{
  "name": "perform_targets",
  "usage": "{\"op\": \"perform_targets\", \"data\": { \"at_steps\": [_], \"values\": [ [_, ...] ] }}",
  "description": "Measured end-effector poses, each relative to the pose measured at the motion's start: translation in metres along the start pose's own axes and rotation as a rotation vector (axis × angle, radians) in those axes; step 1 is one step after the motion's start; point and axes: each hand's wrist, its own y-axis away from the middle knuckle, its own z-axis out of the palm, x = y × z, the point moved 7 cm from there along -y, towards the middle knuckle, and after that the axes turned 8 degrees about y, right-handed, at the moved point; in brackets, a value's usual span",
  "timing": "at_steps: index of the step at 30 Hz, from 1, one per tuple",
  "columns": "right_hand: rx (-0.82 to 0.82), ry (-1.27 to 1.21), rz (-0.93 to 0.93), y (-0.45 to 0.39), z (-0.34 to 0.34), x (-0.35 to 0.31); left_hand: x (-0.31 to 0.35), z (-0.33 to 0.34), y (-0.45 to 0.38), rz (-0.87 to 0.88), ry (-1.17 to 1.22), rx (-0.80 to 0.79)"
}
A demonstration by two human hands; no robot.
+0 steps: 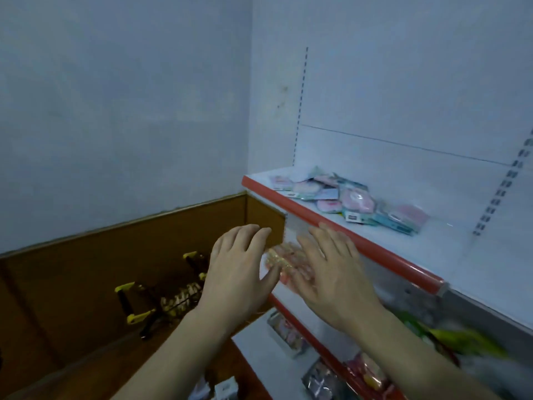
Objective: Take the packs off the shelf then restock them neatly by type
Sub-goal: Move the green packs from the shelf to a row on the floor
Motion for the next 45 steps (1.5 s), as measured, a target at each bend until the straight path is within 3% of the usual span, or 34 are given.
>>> {"op": "perform_targets", "data": {
  "at_steps": [11,19,32,39,45],
  "values": [
    [0.007,0.311,0.409,0.161,-0.118,0.145,0.227,0.043,0.015,0.465,0.241,-0.051],
    [0.184,0.533,0.582,0.315,-0.226,0.224,0.411,0.057,0.071,0.717,0.45,-0.053],
    [0.002,0.776,0.946,0.541,-0.359,0.306,0.654,0.083,0.206,0.988,0.677,-0.205],
    [-0.069,0.828,1.135,0.625,-0.379,0.363,0.748,0.117,0.239,1.094,0.737,-0.299],
    [-0.116,0.853,1.225,0.668,-0.391,0.441,0.825,0.169,0.224,1.138,0.743,-0.29]
  ]
}}
